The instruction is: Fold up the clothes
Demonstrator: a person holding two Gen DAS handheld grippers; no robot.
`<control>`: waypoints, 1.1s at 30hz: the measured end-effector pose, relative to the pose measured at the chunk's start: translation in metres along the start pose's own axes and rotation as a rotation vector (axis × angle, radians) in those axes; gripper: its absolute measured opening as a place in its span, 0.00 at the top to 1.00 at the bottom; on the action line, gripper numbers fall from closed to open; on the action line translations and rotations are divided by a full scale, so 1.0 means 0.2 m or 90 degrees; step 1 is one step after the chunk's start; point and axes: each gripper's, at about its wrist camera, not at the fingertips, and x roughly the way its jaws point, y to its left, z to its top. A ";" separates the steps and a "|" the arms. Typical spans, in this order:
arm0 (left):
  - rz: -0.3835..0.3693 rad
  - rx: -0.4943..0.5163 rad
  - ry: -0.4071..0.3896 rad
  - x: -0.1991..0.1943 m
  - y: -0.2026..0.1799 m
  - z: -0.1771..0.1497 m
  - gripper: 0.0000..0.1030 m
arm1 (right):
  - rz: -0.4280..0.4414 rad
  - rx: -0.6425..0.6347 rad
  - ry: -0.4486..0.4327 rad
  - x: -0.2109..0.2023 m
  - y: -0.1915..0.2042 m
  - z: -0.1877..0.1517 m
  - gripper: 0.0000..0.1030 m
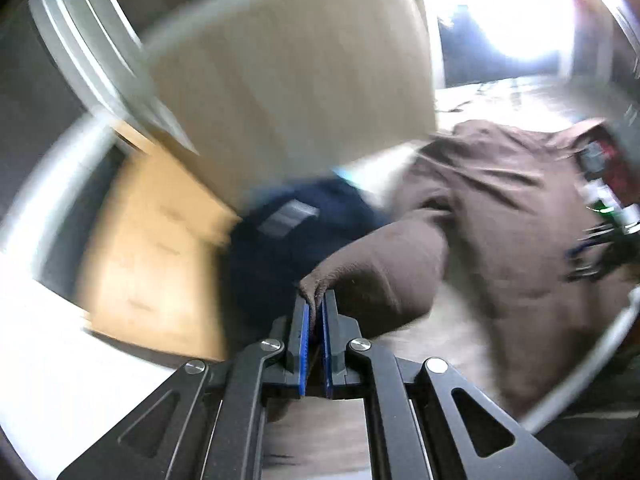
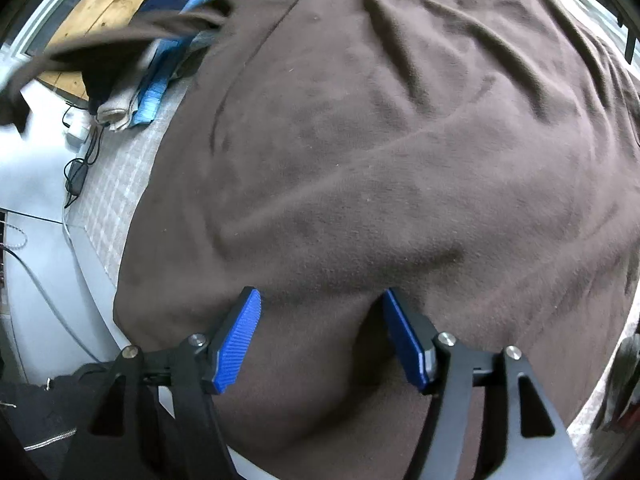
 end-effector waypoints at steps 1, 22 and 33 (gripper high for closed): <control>0.025 0.011 0.014 0.02 0.04 -0.02 0.88 | 0.002 0.001 -0.001 0.00 -0.01 0.00 0.32; -0.317 -0.030 0.078 1.21 -0.59 0.81 0.63 | -0.140 0.024 -0.233 -0.70 -0.72 0.66 0.26; -0.336 0.020 0.192 1.77 -0.84 0.95 0.58 | -0.083 -0.022 -0.196 -0.29 -0.92 1.48 0.26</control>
